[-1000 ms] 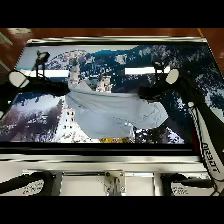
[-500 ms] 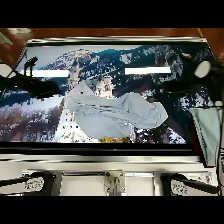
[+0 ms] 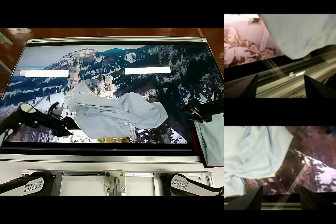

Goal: Fold the shirts.

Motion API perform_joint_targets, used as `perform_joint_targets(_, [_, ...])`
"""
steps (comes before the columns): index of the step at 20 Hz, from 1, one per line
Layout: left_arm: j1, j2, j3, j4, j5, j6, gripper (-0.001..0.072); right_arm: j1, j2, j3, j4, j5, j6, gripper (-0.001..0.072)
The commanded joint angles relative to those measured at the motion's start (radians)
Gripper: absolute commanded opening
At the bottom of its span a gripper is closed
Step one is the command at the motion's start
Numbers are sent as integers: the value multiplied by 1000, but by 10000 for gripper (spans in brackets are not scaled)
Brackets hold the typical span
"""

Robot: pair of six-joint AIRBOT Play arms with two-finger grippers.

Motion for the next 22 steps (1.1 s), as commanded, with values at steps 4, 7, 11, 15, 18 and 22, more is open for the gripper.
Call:
perform_joint_targets(4, [-196, -10, -132, -188, 249, 10, 706, -28, 1, -57, 59, -76, -24, 593])
perform_joint_targets(7, [-278, -44, -132, -254, 343, 9, 704, -28, 1, -57, 58, -84, -24, 593])
perform_joint_targets(11, [-322, -96, -132, -366, 436, 0, 418, -28, 0, -57, 50, -108, -24, 643])
perform_joint_targets(15, [-315, -90, -127, -367, 448, 31, 39, -28, -37, -59, 50, -123, -23, 643])
perform_joint_targets(18, [-315, -45, -127, -363, 448, 80, 41, -11, -98, -59, 52, -131, -21, 643])
perform_joint_targets(22, [-316, 27, -127, -363, 447, 103, 41, 45, -178, -59, 59, -189, -2, 642])
